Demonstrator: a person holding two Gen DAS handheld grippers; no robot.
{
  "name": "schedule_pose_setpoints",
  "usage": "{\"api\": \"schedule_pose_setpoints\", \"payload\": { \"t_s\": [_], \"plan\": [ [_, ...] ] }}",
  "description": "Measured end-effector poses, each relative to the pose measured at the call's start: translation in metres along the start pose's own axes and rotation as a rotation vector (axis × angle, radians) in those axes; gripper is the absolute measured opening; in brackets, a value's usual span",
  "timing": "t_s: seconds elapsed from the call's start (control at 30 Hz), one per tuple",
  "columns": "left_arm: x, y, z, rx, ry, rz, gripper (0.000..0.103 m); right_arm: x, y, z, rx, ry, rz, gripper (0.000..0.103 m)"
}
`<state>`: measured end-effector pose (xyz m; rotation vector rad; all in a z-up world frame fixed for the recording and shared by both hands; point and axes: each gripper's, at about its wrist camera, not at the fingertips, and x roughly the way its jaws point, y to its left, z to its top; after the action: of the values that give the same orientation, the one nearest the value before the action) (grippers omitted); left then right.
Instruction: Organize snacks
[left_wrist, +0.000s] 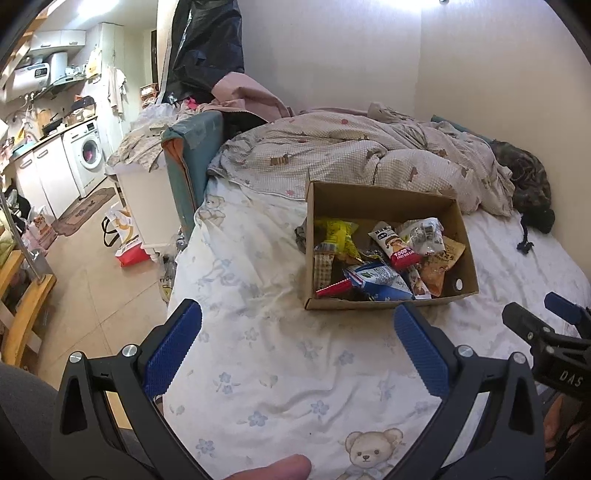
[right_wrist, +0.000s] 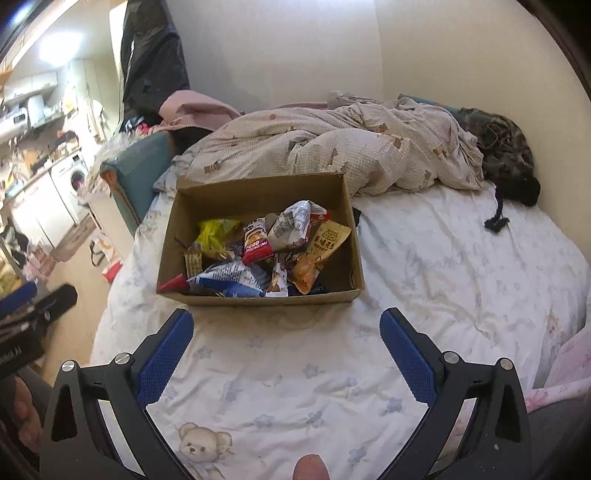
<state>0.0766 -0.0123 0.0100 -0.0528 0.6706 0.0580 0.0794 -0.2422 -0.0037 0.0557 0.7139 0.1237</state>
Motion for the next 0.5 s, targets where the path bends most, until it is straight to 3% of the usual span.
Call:
{"api": "schedule_pose_setpoints", "payload": {
  "t_s": [0.5],
  "plan": [
    [0.0019,-0.0063,-0.0025,0.015,0.007,-0.013,0.103,0.0001,-0.0007,0.0005,0.017,-0.011,0.003,0.103]
  ]
}}
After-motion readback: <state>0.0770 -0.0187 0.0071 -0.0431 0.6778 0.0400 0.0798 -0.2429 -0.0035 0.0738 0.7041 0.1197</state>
